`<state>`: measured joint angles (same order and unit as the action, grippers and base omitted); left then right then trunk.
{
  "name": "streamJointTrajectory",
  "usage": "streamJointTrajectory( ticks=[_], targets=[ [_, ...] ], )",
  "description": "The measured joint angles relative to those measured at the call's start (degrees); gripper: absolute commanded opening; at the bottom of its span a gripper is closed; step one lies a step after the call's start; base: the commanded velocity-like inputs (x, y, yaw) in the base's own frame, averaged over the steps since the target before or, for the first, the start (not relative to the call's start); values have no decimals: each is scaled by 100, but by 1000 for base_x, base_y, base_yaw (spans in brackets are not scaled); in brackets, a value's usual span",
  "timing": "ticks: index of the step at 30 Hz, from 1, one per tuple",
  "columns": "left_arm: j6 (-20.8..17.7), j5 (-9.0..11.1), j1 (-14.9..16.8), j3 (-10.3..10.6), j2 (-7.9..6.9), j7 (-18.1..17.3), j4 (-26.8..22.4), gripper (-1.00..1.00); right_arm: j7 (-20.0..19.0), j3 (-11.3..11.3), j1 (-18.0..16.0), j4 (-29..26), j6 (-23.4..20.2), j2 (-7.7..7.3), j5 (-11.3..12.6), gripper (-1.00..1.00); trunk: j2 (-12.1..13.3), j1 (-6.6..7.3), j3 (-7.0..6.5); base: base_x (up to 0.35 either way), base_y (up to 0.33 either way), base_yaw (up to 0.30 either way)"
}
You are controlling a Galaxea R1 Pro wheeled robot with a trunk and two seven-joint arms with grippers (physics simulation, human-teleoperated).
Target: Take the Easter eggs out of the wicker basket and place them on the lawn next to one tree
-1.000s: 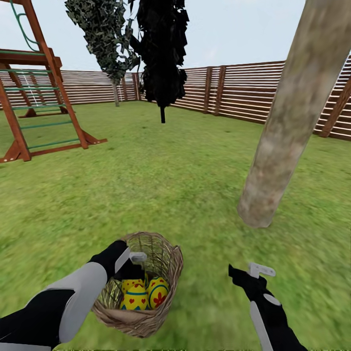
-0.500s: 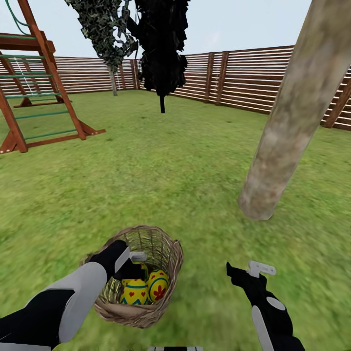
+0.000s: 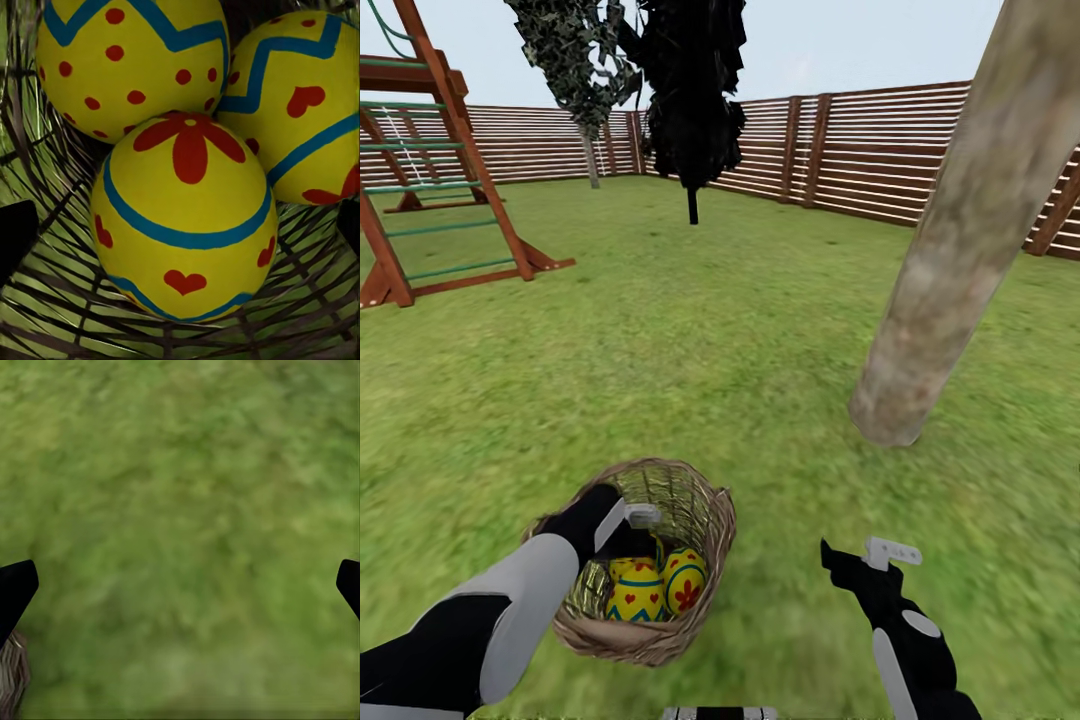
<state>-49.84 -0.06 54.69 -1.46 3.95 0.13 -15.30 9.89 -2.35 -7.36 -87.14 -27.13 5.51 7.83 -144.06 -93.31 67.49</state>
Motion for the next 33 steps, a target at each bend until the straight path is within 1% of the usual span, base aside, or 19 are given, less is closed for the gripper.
streamJointTrajectory(
  ticks=[3,8,15,20,29,33],
  targets=[
    [9,0,-7,-2,-1,2,-213,100,1,3,0,2,0,0,0,100,-4,-8,67,0,0,0],
    [70,0,-11,2,-2,2,-352,100,1,7,0,3,0,0,0,100,-4,-7,67,0,0,0],
    [109,-1,-14,3,-8,3,-384,100,1,8,0,3,0,0,0,100,-4,-7,67,0,0,0],
    [114,-1,-15,3,-10,-4,-386,100,1,8,4,10,0,0,0,100,-11,-21,177,0,0,0],
    [115,0,-14,3,-10,-5,-387,100,1,8,8,12,2,0,0,100,-11,-20,178,0,0,0],
    [115,-1,-14,3,-10,-16,-387,100,2,8,9,12,3,0,0,100,-16,-31,266,0,0,0]
  ],
)
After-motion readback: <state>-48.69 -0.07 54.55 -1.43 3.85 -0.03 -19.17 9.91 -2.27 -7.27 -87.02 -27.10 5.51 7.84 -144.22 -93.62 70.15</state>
